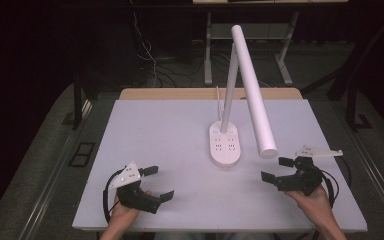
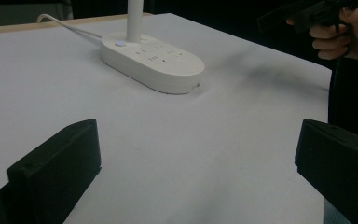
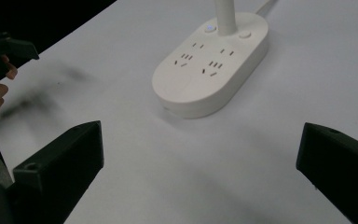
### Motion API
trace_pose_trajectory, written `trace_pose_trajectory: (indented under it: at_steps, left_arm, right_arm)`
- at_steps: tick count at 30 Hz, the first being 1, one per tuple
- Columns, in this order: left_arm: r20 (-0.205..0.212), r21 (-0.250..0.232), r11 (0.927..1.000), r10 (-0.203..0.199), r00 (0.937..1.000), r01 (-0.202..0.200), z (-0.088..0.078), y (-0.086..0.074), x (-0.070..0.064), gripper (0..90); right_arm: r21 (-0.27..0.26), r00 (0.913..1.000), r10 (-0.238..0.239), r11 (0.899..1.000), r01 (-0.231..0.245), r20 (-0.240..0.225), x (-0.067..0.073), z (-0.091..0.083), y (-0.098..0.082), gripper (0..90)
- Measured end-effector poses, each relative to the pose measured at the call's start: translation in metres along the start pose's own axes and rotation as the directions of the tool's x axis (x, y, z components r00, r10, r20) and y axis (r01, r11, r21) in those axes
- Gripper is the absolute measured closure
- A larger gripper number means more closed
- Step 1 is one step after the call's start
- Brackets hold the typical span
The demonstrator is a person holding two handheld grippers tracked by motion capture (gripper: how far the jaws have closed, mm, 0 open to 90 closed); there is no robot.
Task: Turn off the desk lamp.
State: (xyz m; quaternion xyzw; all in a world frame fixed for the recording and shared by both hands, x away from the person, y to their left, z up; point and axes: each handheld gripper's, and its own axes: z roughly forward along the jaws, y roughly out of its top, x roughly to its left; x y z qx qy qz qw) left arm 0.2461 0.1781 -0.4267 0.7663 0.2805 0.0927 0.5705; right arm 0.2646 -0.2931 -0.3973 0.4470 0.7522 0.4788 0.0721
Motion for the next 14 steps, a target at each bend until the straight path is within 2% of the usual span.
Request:
trace_pose_trajectory:
  at_steps: [7,14]
  left_arm:
    - [-0.005,-0.001,1.0000,-0.003,1.0000,0.003,-0.001,0.000,0.000,0.0]
    - [-0.003,0.000,1.0000,-0.002,1.0000,0.002,0.000,0.000,0.001,0.0]
  right_arm:
    - [-0.002,0.9998,0.011,1.000,-0.011,0.014,0.004,-0.005,-0.022,0.6]
    - [-0.014,0.9997,0.001,1.000,0.000,0.025,0.007,-0.006,-0.031,0.6]
